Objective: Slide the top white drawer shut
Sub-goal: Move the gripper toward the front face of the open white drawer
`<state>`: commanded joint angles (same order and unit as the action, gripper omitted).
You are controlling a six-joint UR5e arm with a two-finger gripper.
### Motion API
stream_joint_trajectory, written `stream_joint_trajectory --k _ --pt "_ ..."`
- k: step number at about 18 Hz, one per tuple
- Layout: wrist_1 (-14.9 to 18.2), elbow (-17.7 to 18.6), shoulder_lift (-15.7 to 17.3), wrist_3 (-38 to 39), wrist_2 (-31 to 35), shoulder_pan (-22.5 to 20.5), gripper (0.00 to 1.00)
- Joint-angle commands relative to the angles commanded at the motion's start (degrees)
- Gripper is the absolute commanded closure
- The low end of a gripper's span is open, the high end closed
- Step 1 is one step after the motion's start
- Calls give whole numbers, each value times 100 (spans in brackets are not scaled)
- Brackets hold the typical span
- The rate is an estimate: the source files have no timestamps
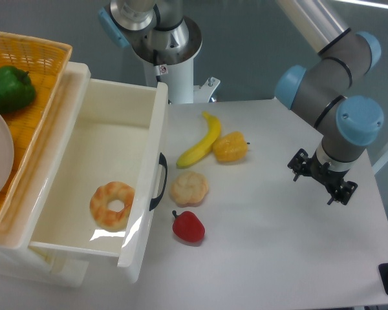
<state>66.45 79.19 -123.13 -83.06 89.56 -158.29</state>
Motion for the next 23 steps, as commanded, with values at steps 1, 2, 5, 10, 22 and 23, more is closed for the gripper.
stream_joint_trajectory --k 1,2,5,10,22,23 --pt "-9 0 -9 -17 0 0 0" --pt "-9 0 -9 -9 0 0 0" --pt "-9 105 26 87 0 44 0" --pt "-632 1018 474 949 -35 105 0" --pt "-659 1055 624 3839 -272 967 72" --pt "-659 1046 624 4093 -412 967 75"
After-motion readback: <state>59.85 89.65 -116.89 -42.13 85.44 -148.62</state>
